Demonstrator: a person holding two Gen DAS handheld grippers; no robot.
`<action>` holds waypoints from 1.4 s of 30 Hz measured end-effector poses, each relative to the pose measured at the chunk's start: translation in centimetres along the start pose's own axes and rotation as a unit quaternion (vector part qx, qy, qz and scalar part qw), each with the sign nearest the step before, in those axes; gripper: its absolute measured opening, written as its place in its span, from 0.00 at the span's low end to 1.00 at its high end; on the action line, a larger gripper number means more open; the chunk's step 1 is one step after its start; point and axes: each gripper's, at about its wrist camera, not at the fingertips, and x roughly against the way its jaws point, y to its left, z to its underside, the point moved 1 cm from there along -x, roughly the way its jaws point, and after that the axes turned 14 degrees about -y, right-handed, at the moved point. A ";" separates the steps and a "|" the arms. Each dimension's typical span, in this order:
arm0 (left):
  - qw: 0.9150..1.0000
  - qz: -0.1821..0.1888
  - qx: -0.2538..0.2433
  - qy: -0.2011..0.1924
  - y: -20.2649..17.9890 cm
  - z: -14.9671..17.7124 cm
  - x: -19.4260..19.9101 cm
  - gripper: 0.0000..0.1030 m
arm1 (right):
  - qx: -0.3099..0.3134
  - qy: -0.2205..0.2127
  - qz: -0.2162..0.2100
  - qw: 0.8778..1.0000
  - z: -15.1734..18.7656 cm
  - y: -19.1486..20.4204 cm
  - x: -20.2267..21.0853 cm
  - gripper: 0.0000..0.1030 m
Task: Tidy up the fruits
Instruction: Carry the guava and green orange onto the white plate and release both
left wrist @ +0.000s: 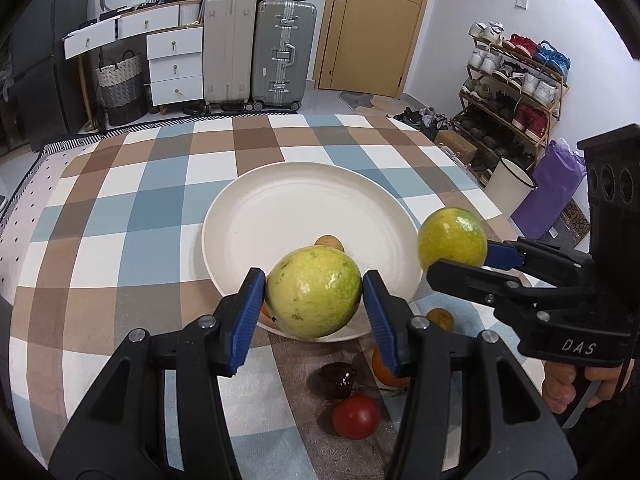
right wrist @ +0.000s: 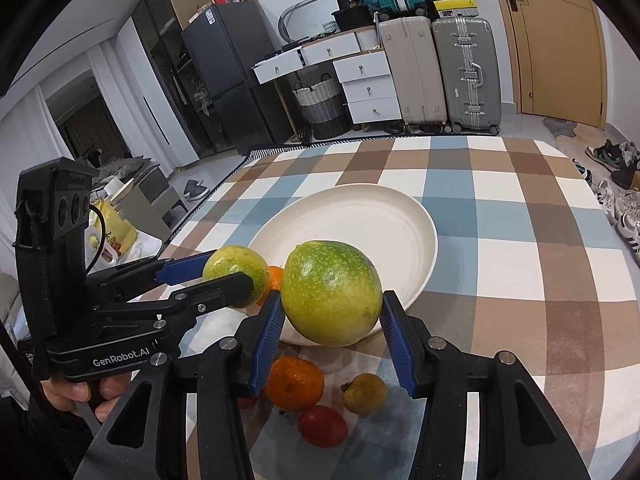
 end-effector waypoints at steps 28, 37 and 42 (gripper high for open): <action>1.000 -0.004 -0.012 -0.004 0.2 -2.1 -5.5 0.46 | 0.023 0.019 0.010 1.000 -0.4 -1.8 -4.4 0.48; 1.000 -0.014 -0.003 -0.002 1.5 -2.3 -6.8 0.46 | 0.025 0.025 0.016 0.999 0.1 -2.1 -5.1 0.48; 1.000 -0.021 0.001 0.002 2.3 -2.3 -7.7 0.46 | 0.026 0.028 0.018 0.999 0.2 -2.3 -5.5 0.48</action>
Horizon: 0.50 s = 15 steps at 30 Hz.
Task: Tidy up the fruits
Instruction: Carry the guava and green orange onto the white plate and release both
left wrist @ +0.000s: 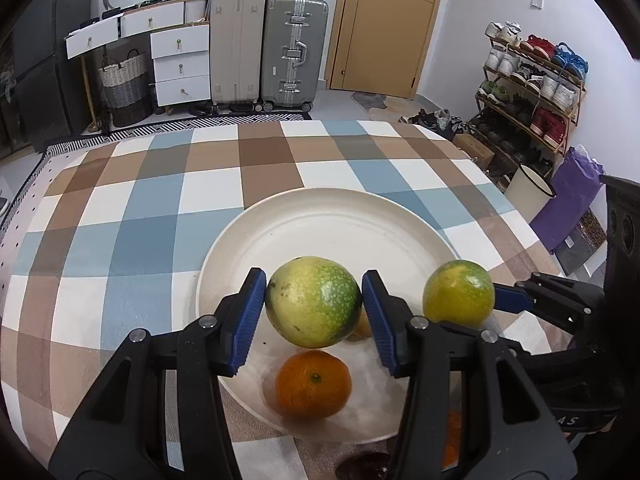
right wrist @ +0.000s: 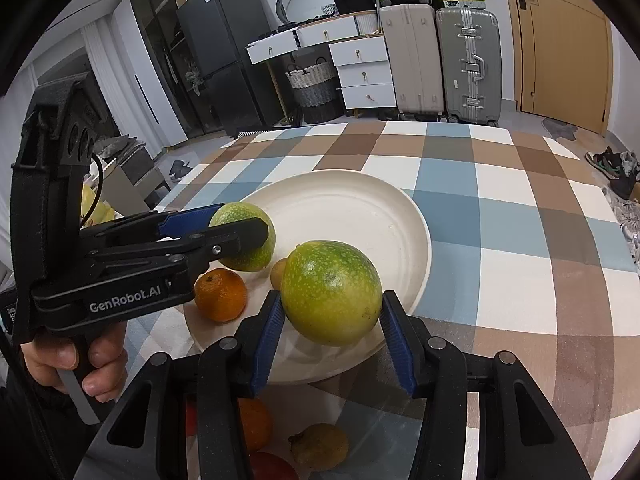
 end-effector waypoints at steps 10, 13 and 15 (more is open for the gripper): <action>1.000 -0.004 0.003 0.019 0.4 0.7 -1.3 0.46 | 0.000 0.004 0.003 1.000 -0.1 0.1 -0.4 0.48; 1.000 -0.006 0.007 0.022 0.5 0.8 -1.3 0.46 | 0.002 0.005 0.004 1.000 -0.1 0.2 -0.6 0.48; 1.000 -0.007 0.008 0.022 0.6 0.9 -1.1 0.46 | 0.001 0.006 0.006 1.000 -0.1 0.2 -0.7 0.48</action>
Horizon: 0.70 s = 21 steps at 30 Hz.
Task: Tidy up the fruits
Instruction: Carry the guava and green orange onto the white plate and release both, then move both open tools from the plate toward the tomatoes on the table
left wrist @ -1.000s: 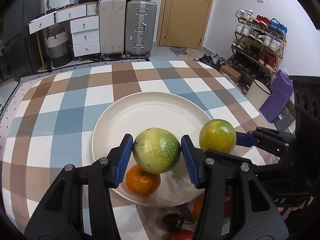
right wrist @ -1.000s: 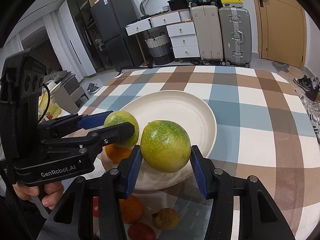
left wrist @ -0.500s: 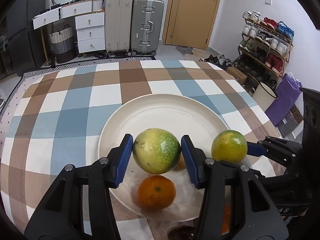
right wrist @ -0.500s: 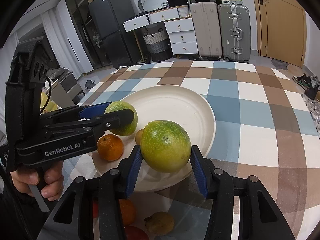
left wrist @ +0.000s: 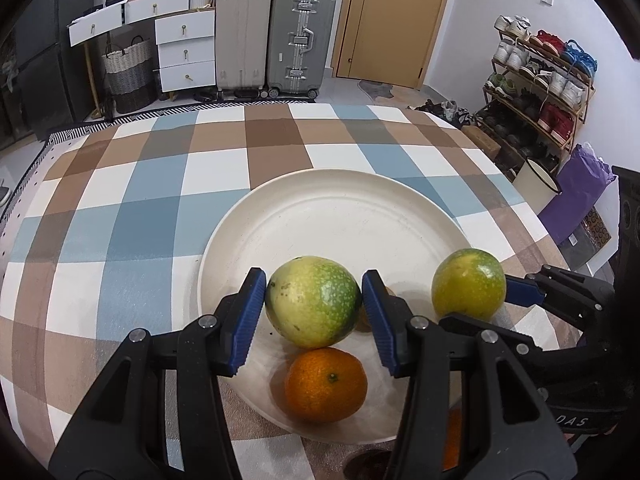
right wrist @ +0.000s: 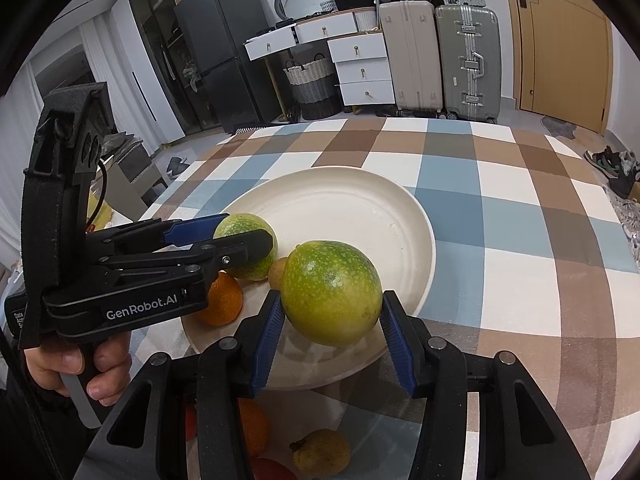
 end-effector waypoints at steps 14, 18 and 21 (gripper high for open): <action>1.000 -0.011 -0.005 -0.023 0.4 0.2 5.0 0.91 | -0.004 -0.029 0.021 0.999 -1.0 0.1 2.8 0.86; 1.000 -0.017 -0.001 -0.024 0.7 0.9 6.8 0.99 | -0.013 -0.029 0.025 0.999 -0.9 0.0 4.0 0.96; 1.000 -0.018 0.009 -0.023 0.9 1.4 8.1 0.99 | -0.011 -0.026 0.034 0.999 -0.7 0.2 4.8 0.99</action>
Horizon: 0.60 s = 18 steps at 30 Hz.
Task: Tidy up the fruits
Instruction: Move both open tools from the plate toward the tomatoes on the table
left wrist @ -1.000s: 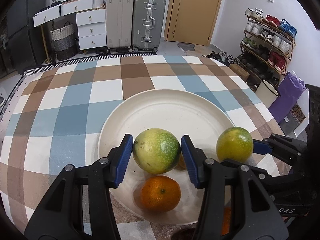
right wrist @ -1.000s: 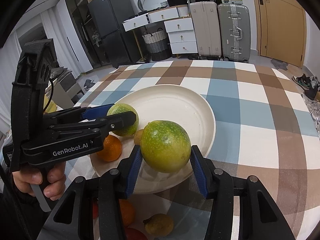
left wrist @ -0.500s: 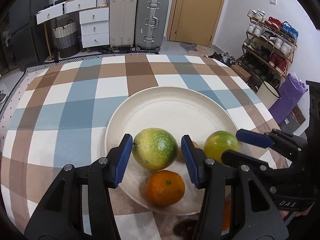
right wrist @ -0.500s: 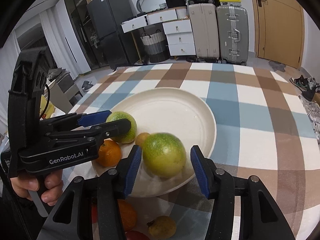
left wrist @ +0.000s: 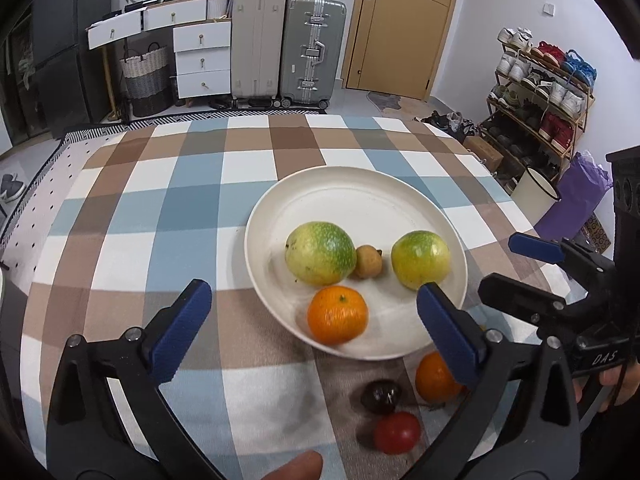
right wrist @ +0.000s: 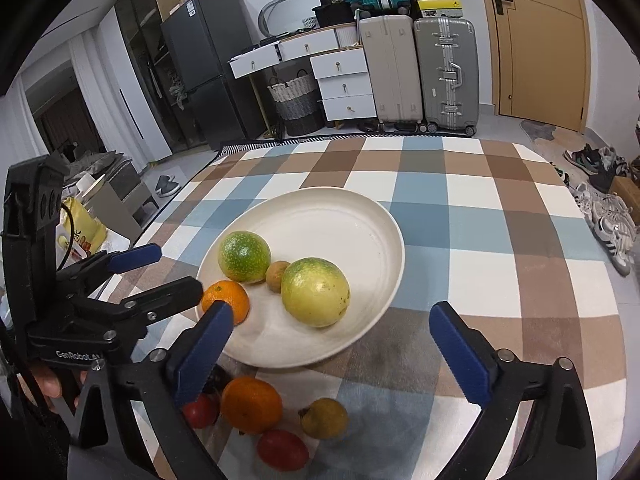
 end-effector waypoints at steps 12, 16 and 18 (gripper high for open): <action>1.000 -0.011 0.009 0.000 -0.2 1.9 4.5 0.99 | 0.008 0.009 0.013 1.000 1.1 0.0 3.2 1.00; 1.000 -0.013 0.008 0.008 -0.5 2.6 4.8 0.99 | 0.009 0.020 0.018 1.000 2.2 0.0 3.8 1.00; 1.000 -0.014 0.006 0.012 -0.6 3.0 4.9 0.99 | 0.011 0.025 0.020 0.999 2.7 0.0 4.0 1.00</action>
